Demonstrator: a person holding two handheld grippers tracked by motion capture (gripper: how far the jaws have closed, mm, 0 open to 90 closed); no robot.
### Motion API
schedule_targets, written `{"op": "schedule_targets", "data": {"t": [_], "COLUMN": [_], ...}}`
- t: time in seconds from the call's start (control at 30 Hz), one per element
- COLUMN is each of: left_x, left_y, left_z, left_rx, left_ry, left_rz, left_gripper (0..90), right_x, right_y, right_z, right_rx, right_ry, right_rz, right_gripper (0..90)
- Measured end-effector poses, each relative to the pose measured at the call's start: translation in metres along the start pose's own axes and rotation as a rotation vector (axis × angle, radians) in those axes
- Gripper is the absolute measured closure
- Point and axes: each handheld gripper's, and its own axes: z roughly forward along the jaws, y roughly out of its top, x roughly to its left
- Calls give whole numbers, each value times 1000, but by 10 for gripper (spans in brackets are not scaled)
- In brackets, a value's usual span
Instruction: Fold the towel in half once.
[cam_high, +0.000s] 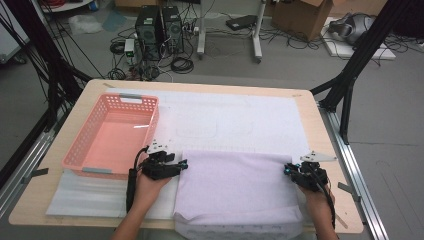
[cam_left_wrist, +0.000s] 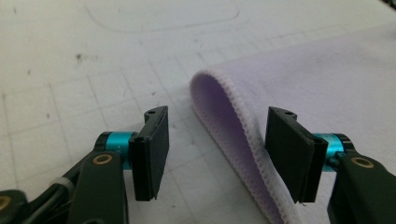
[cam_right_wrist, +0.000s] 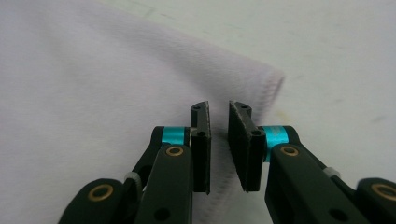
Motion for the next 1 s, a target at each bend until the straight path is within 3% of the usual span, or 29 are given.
{"op": "schedule_targets", "data": {"t": [0.1,0.27,0.37,0.43,0.57,0.8,0.97,1.0], "left_x": [1,-4,-8,-11,-13,-13,-13,-13], "left_y": [0,-1,0,0,0,-1,-1,-1], "left_z": [0,2,4,4,5,4,4,4], "left_rx": [-1,15,23,29,31,25,12,16], "left_ry": [-9,-35,15,44,73,89,74,51], "left_rz": [-5,38,61,83,90,75,64,61], "left_gripper": [418,501,558,611,662,710,741,845], "right_x": [-2,-4,-3,0,5,7,8,9], "right_y": [1,-1,-4,-5,-3,-1,-1,-1], "right_z": [0,-9,-7,-1,2,2,2,2], "right_rx": [-10,-67,-29,7,-5,3,6,5], "right_ry": [-16,-17,-23,-4,-8,73,91,87], "right_rz": [21,81,86,92,58,68,77,74], "right_gripper": [752,557,440,417,476,773,800,800]}}
